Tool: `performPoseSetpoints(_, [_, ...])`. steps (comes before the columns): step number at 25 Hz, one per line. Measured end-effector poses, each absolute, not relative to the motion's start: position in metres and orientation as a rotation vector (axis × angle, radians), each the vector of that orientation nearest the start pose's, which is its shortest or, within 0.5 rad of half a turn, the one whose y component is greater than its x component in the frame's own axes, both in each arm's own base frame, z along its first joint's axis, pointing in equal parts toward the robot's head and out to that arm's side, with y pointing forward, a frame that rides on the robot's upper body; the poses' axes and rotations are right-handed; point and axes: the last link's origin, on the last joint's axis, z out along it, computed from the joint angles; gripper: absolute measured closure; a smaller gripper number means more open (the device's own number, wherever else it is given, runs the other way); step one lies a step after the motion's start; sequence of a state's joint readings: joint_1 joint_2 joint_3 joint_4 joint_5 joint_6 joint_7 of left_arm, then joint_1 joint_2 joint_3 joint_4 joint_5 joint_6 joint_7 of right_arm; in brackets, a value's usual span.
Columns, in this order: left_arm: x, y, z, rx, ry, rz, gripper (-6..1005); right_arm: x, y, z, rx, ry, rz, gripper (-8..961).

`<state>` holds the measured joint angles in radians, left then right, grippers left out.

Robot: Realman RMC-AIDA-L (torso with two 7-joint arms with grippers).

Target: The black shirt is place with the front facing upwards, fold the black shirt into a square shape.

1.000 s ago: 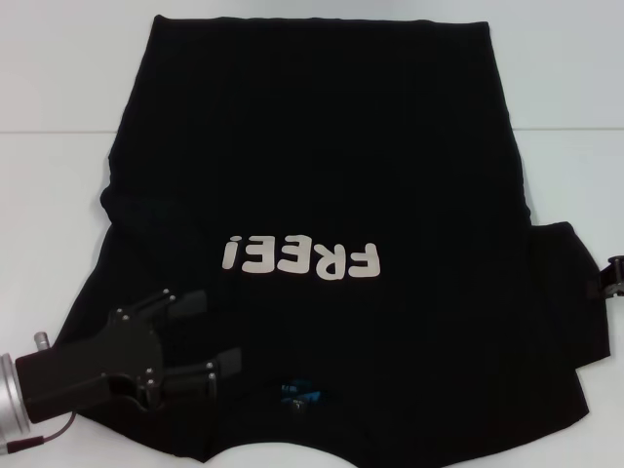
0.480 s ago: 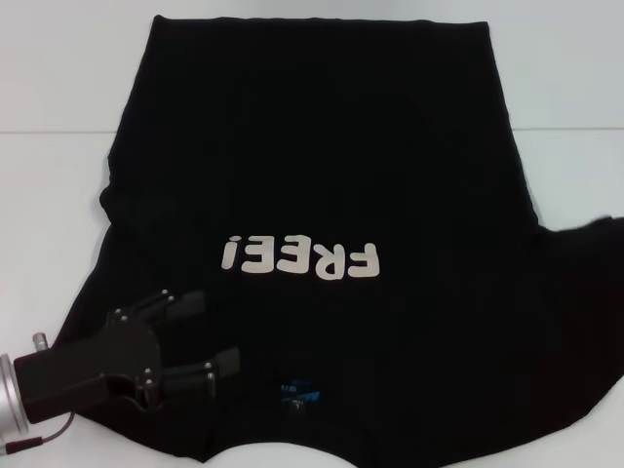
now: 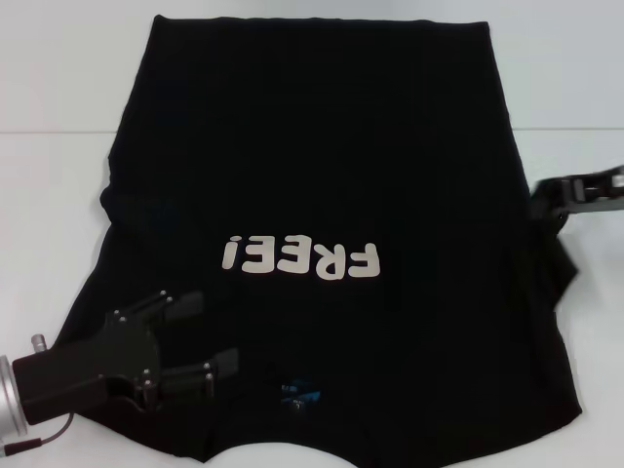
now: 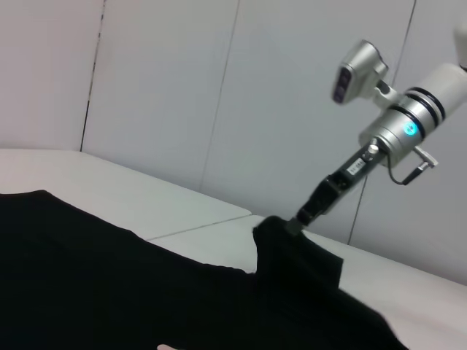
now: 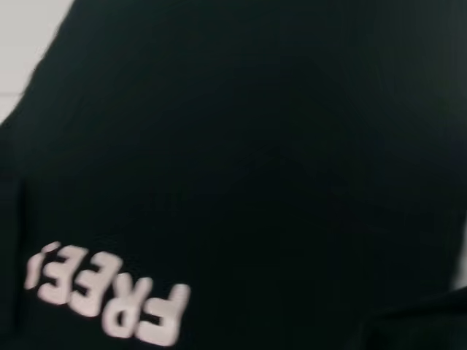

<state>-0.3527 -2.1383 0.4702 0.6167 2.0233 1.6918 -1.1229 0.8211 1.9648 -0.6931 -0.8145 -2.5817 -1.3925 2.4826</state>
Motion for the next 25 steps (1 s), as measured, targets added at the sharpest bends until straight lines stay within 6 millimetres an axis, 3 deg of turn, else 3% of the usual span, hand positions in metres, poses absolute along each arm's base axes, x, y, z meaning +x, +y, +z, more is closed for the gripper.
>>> performPoseSetpoints(4, [-0.304,0.263,-0.005,-2.563,-0.600,-0.870,54,0.214,0.432,0.042,-2.333,1.427,0.040,821])
performPoseSetpoints(8, [-0.304,0.263,-0.005,-2.562,-0.603,-0.872,55,0.201,0.434,0.025,-2.393,1.390,0.021,810])
performPoseSetpoints(13, [-0.307,0.262,-0.005,-2.551,-0.636,-0.884,63,0.206,0.426,0.015,-2.434,1.394,0.089,796])
performPoseSetpoints(18, [-0.307,0.261,-0.008,-2.539,-0.682,-0.908,71,0.220,0.412,0.015,-2.469,1.412,0.368,782])
performPoseSetpoints(20, [-0.307,0.263,-0.006,-2.530,-0.735,-0.924,74,0.229,0.403,0.017,-2.478,1.398,0.488,554])
performPoseSetpoints(23, [-0.307,0.266,0.000,-2.488,-0.882,-0.976,79,0.241,0.387,0.017,-2.513,1.301,0.625,429])
performPoseSetpoints(25, [-0.309,0.269,0.009,-2.447,-1.028,-1.018,82,0.250,0.368,0.011,-2.581,1.130,0.691,345])
